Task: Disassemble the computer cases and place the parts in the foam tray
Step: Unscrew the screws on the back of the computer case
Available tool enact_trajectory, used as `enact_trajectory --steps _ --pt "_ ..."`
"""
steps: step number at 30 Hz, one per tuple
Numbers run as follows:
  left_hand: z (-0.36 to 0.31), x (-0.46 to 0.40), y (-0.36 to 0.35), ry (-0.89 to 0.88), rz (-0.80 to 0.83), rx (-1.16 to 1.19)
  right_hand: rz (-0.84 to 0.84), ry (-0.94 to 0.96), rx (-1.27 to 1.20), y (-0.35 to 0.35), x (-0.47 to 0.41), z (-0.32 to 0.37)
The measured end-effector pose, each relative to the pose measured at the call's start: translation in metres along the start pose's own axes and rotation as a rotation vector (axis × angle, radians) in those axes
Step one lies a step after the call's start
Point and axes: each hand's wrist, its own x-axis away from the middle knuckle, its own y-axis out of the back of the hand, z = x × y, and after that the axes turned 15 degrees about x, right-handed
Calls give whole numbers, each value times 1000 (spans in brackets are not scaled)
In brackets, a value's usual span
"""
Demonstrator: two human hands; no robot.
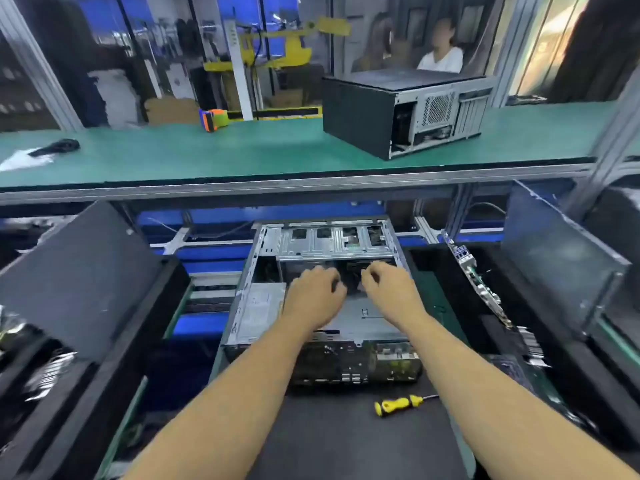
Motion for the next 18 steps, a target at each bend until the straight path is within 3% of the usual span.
enact_trajectory --steps 5,11,15,18 --pt "21 14 -27 200 223 55 3 52 254 -23 9 -11" --pt "23 12 -35 86 95 -47 -60 84 331 -38 19 -18" --pt "17 13 -31 104 80 -51 -99 145 340 -34 23 -14" --pt "17 15 -30 163 136 -27 -273 132 256 -26 32 -18"
